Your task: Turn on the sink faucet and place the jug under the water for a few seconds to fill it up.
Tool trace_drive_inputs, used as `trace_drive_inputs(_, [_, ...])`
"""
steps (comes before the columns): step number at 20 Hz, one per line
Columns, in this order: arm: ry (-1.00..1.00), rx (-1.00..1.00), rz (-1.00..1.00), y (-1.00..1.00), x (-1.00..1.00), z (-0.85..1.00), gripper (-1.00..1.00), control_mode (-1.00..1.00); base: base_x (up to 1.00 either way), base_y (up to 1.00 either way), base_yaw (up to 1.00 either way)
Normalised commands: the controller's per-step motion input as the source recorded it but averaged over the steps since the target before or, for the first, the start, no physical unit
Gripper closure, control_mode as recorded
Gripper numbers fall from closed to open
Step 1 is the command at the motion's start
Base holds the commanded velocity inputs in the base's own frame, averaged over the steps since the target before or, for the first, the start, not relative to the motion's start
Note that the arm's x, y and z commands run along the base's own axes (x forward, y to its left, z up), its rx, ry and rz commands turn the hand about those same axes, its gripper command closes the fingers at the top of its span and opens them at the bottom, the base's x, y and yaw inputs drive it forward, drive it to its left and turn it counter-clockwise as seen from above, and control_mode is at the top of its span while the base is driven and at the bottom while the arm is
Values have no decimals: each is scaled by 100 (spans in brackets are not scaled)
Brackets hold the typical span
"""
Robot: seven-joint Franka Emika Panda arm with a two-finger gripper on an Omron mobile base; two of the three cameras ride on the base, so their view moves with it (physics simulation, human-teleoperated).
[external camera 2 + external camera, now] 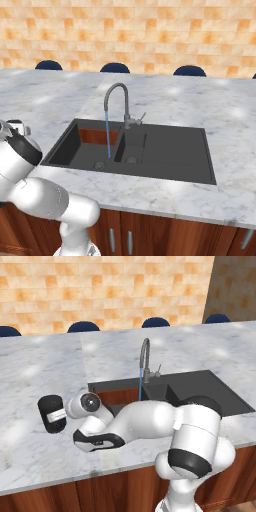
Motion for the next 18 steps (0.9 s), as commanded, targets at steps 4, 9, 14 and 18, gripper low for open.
trace_drive_inputs(4, [8, 0, 4, 21, 25, -12, -100, -100, 0, 0, 0])
trace_drive_inputs(9, [8, 0, 4, 13, 26, -16, -100, -100, 0, 0, 0])
trace_drive_inputs(14, [5, 0, 5, 12, 15, -16, -100, -100, 0, 0, 0])
trace_drive_inputs(18, [6, 0, 5, 21, 11, -18, -100, -100, 0, 0, 0])
